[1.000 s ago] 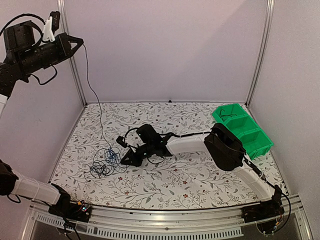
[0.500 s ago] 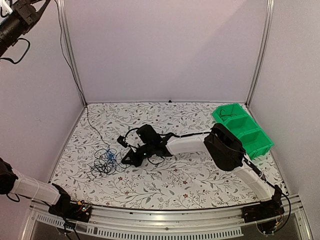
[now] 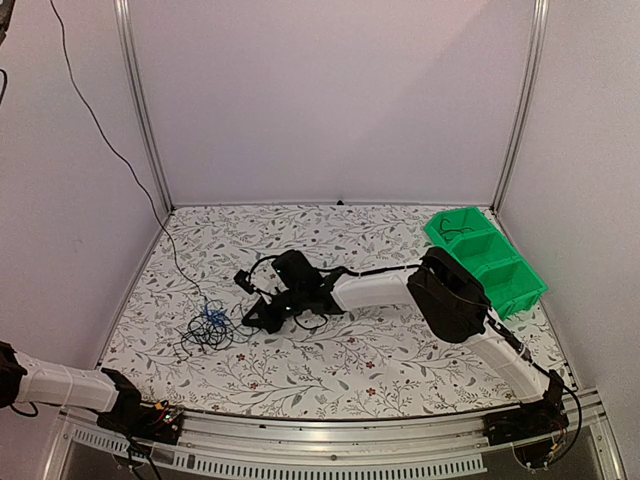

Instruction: Untangle the cables

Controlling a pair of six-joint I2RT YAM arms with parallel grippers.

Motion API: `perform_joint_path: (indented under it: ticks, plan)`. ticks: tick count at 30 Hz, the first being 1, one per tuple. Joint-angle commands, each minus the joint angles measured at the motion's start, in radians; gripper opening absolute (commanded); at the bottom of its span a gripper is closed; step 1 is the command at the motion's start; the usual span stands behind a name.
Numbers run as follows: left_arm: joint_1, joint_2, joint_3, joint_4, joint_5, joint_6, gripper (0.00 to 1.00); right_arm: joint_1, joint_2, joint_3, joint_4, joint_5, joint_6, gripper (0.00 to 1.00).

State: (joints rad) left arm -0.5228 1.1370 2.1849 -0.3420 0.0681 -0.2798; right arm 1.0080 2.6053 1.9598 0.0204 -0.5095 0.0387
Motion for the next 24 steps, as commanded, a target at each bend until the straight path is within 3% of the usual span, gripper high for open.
perform_joint_path:
  ticks: [1,7,15,24]
  plan:
    - [-0.011,-0.014,-0.056,0.033,-0.036,-0.01,0.0,-0.005,0.025,-0.052,-0.083,0.068,-0.022,0.0]
    - [-0.01,-0.095,-0.338,0.05,-0.119,-0.011,0.0,-0.005,-0.073,-0.047,-0.14,0.08,-0.166,0.06]
    - [-0.01,-0.177,-0.644,0.098,-0.152,-0.055,0.0,-0.005,-0.292,-0.148,-0.171,0.015,-0.375,0.55]
    - [-0.011,-0.18,-0.726,0.107,-0.145,-0.072,0.0,-0.005,-0.326,-0.06,-0.233,-0.034,-0.344,0.66]
